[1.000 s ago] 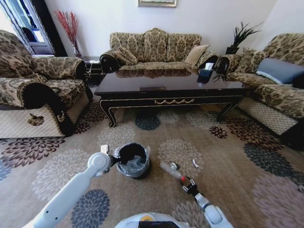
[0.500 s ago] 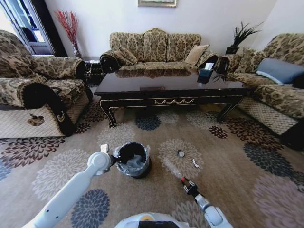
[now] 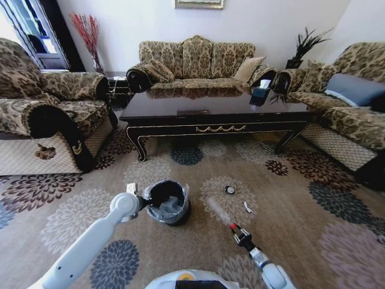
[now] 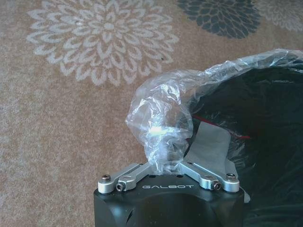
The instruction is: Move to the front of the table and pick up the trash from the floor, then place it into the trash bin.
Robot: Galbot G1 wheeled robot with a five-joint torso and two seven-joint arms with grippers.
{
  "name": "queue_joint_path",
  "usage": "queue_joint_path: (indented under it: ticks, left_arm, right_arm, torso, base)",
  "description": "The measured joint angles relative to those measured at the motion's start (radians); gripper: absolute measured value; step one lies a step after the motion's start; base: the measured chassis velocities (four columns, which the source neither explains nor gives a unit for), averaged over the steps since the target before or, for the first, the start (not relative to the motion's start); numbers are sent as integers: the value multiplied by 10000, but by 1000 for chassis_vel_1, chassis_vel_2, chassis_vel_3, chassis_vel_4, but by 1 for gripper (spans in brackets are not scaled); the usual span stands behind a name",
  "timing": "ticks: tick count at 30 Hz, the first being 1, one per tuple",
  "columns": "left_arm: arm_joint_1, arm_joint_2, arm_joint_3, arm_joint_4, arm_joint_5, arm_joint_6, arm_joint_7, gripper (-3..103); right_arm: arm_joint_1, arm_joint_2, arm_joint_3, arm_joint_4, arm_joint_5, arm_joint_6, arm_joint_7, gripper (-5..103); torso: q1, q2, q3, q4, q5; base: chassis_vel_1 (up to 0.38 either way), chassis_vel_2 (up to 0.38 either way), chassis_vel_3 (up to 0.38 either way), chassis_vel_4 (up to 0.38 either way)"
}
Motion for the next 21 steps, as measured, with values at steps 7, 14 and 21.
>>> queue_joint_path:
  ticks: [7,14,21]
  left_arm:
    - [-6,-174,200,-136,98,0,-35,0]
    - [-219,-291,903,-466,182,0,-145,0]
    - [-826,-773,1934,-285,334,0,-352,0]
  right_arm:
    - [-959,62,664,1700,1275,-84,2,27]
    - [-2084,124,1198,3784,2262,20,-29,27]
    - [-2942,200,1249,5964,2774,-142,-41,27]
  torso:
    - [0,0,0,-2,1]
    - [0,0,-1,-2,0]
    - [0,1,0,-2,0]
  base:
    - [0,0,0,0]
    - [0,0,0,0]
    - [0,0,0,0]
